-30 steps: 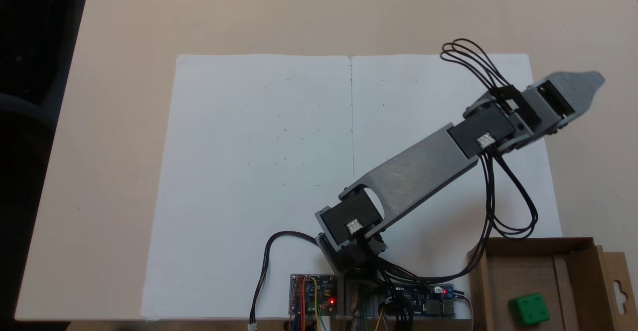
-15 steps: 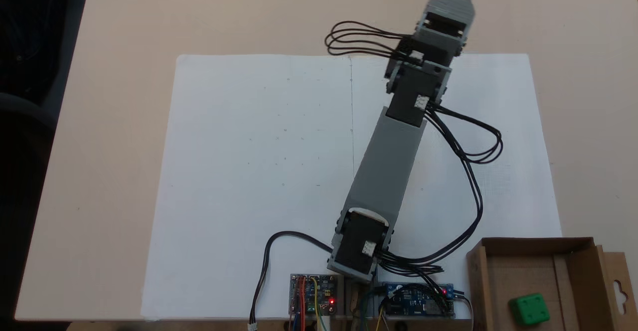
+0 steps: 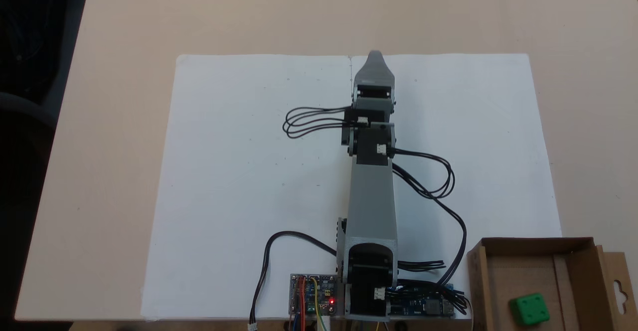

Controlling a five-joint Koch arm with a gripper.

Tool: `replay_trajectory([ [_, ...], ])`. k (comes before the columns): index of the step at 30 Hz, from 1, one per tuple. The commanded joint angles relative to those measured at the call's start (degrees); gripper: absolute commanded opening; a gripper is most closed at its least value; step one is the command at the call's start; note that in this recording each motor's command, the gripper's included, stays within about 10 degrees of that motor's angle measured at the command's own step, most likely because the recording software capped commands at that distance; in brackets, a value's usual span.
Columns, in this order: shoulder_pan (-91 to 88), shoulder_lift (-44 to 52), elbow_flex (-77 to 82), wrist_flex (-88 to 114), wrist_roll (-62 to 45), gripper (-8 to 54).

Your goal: Grasp a green dice and put it in the bin.

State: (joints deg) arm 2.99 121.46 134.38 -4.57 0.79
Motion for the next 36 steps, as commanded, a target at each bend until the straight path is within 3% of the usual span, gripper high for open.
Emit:
replay_trajectory([
  [1,0.5,2.0,2.1,-9.5,3.2,44.2],
  [16,-0.5,7.4,31.2,-37.8,2.7,43.1],
  [22,-0.7,13.2,37.5,-50.0,2.0,43.0],
  [36,-0.8,14.3,45.1,-75.6,1.6,43.5],
])
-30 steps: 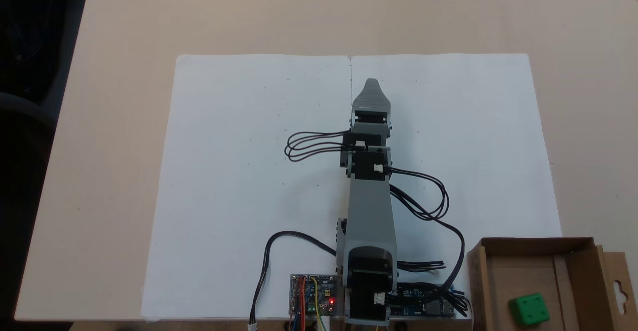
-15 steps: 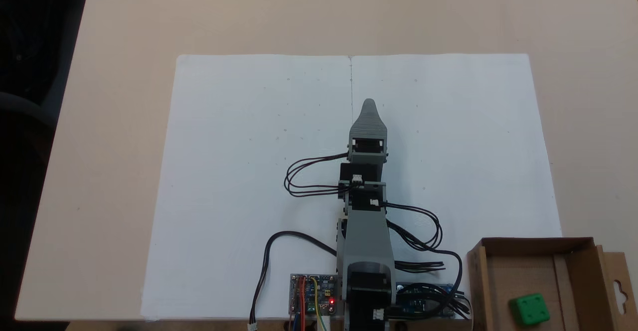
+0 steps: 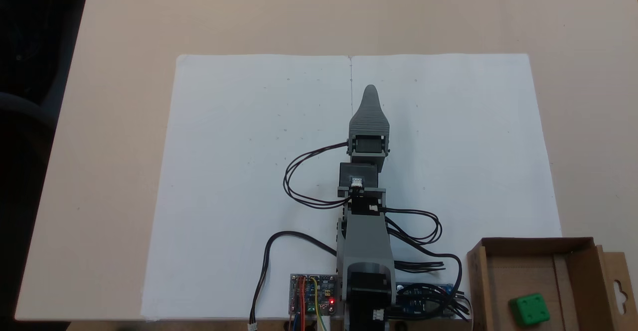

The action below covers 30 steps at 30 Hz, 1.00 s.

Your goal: Grasp a green dice and put it in the bin.

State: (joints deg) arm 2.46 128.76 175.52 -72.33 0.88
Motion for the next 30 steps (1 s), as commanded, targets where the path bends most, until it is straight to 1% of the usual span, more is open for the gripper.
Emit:
replay_trajectory([
  [1,-0.3,7.0,4.0,-9.6,1.5,43.5],
  [9,-0.3,7.0,3.9,-23.1,1.5,43.6],
  [30,0.0,6.7,3.9,-22.3,1.5,44.5],
])
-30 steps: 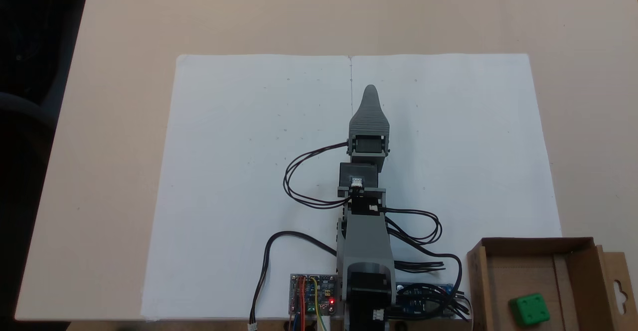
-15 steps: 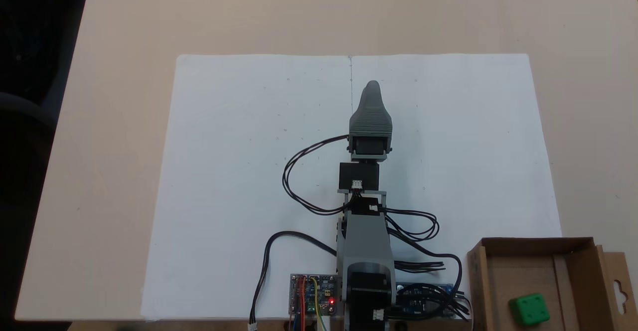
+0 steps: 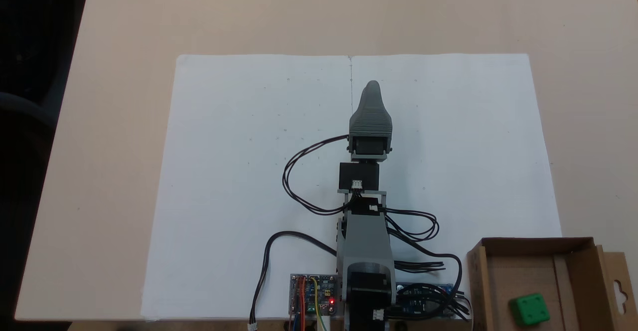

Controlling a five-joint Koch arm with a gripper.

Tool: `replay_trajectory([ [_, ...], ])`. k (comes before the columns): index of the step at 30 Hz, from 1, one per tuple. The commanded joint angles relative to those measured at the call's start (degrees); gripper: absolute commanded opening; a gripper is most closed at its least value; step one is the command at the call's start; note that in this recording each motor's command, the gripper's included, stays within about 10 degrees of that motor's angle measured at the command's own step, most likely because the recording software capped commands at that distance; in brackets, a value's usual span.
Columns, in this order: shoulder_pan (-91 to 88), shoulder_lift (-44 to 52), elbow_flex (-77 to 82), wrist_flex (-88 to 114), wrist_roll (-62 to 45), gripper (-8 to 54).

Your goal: Grasp a green dice and put it in the bin.

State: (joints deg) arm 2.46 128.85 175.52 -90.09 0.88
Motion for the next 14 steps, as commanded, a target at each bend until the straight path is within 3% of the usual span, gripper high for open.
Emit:
replay_trajectory([
  [1,0.0,6.6,3.9,-4.7,1.5,44.5],
  [14,-0.3,6.6,3.9,-4.7,1.6,44.5],
])
